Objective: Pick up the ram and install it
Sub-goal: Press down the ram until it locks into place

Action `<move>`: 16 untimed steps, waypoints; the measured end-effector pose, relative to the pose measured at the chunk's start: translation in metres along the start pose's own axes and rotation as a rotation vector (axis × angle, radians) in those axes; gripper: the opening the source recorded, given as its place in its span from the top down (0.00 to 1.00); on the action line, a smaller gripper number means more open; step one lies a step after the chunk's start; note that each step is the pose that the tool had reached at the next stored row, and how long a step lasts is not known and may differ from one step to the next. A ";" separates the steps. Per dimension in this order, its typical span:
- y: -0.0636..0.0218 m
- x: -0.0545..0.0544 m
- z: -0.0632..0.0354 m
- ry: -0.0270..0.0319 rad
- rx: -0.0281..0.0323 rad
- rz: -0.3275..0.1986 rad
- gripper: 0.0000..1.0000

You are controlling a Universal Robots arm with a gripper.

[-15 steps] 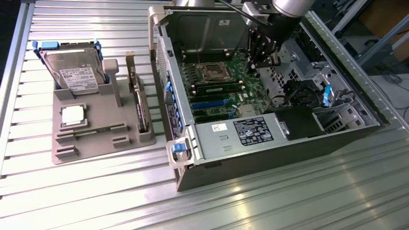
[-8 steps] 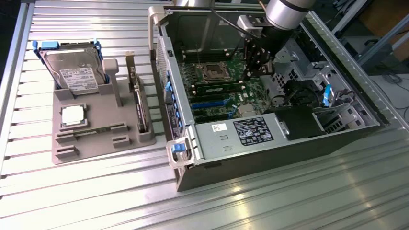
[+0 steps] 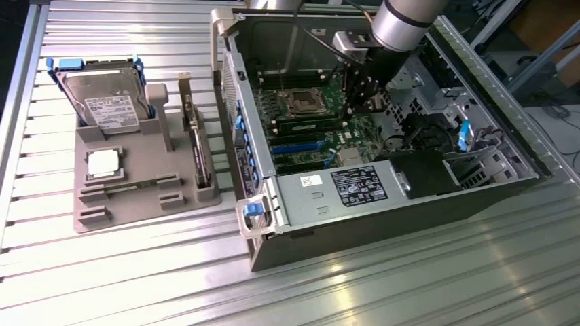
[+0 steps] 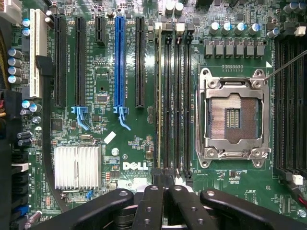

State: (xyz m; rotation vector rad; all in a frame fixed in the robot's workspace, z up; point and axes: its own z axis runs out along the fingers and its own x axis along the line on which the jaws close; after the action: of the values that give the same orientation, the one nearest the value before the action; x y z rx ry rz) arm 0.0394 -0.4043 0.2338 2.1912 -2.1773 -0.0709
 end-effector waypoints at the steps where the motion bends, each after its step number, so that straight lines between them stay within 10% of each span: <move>1: -0.0001 0.000 0.0013 0.0003 -0.0001 0.000 0.89; 9: 0.0039 0.000 -0.0094 -0.0010 0.0015 0.000 0.89; 16: 0.0515 0.000 -0.0061 -0.0007 0.0070 0.000 0.89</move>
State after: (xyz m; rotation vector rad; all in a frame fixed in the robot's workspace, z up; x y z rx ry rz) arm -0.0116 -0.4044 0.2434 2.1952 -2.1813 -0.0642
